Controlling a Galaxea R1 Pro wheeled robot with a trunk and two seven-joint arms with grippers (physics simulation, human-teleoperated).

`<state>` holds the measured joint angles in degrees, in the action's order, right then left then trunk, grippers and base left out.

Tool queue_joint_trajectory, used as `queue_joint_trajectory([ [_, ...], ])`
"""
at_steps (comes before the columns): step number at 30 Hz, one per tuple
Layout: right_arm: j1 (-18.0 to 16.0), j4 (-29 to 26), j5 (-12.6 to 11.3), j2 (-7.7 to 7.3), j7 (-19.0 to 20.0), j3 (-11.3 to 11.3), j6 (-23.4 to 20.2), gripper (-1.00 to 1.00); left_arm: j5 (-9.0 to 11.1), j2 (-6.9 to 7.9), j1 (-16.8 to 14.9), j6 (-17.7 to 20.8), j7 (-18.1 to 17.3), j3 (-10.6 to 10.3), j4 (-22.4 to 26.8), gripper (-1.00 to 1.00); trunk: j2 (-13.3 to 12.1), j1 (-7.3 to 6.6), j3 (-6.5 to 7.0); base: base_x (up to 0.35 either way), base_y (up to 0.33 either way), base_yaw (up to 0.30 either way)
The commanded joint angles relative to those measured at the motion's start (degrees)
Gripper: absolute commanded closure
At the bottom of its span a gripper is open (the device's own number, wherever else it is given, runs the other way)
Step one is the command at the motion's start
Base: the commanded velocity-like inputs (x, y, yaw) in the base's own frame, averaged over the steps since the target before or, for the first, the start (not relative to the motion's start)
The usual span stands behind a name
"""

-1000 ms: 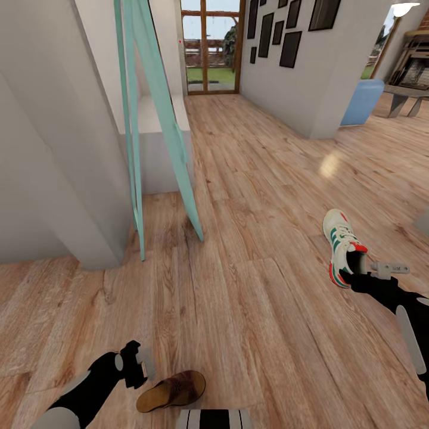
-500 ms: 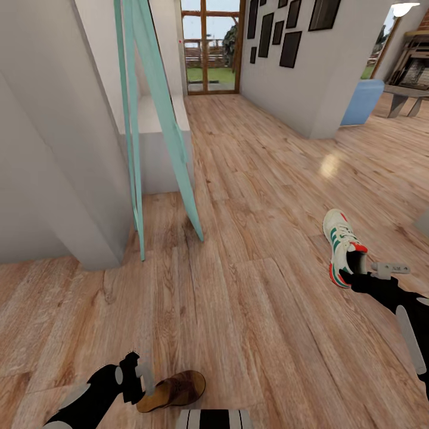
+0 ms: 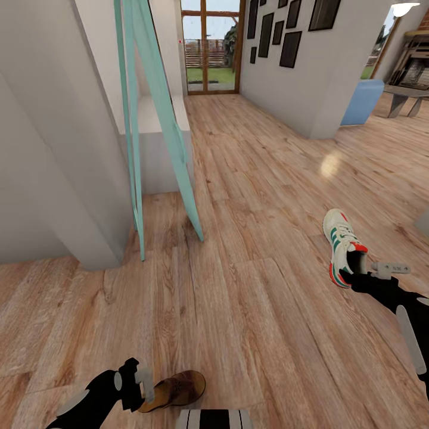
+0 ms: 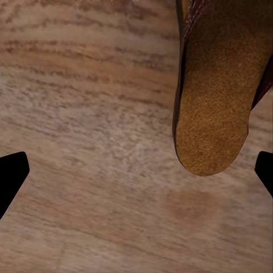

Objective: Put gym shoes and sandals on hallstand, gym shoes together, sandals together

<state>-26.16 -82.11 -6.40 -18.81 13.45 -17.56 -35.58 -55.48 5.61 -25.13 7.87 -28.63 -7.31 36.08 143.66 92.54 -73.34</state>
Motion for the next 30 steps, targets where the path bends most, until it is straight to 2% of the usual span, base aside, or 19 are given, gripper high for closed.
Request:
queue_joint_trajectory([
  [1, -0.03, -0.06, -0.54, 0.00, 0.02, -0.05, -0.37, 1.00, -0.12, 0.09, 0.00, 0.27, -0.24, -0.26, 0.14, -1.00, 0.02, -0.01, -0.05, 0.000, 0.000, 0.000],
  [6, -0.03, -0.06, -0.54, 0.00, 0.02, -0.09, -0.37, 1.00, 0.05, 0.50, 0.00, 0.04, -0.16, -0.11, 0.12, -1.00, 0.02, -0.01, -0.05, 0.000, 0.000, 0.000],
  [8, -0.03, -0.06, -0.54, 0.00, 0.01, -0.10, -0.37, 1.00, 0.18, 0.63, 0.00, -1.82, -0.11, 0.02, 0.07, -1.00, 0.02, -0.01, -0.05, 0.000, 0.000, 0.000],
  [10, -0.03, -0.06, -0.56, 0.00, 0.00, -0.10, -0.37, 1.00, 0.25, 0.58, 0.00, -5.51, 0.13, 0.24, 0.05, -1.00, 0.02, -0.01, -0.05, 0.000, 0.000, 0.000],
  [14, -0.03, -0.06, -0.57, 0.00, 0.01, -0.10, -0.37, 1.00, 0.27, 0.46, 0.00, -6.52, 0.26, 0.38, 0.05, -1.00, 0.02, -0.01, -0.05, 0.000, 0.000, 0.000],
  [25, -0.03, -0.06, -0.63, 0.00, 0.03, -0.11, -0.37, 1.00, 0.28, 0.30, 0.00, -7.03, 0.27, 0.46, 0.05, -1.00, 0.17, 0.27, -2.71, 0.000, 0.000, 0.000],
  [30, -0.03, -0.09, -0.63, 0.00, 0.07, -0.11, -0.37, 1.00, 0.28, 0.24, 0.00, -7.00, 0.26, 0.43, 0.05, -1.00, 0.17, 0.27, -3.06, 0.000, 0.000, 0.000],
])
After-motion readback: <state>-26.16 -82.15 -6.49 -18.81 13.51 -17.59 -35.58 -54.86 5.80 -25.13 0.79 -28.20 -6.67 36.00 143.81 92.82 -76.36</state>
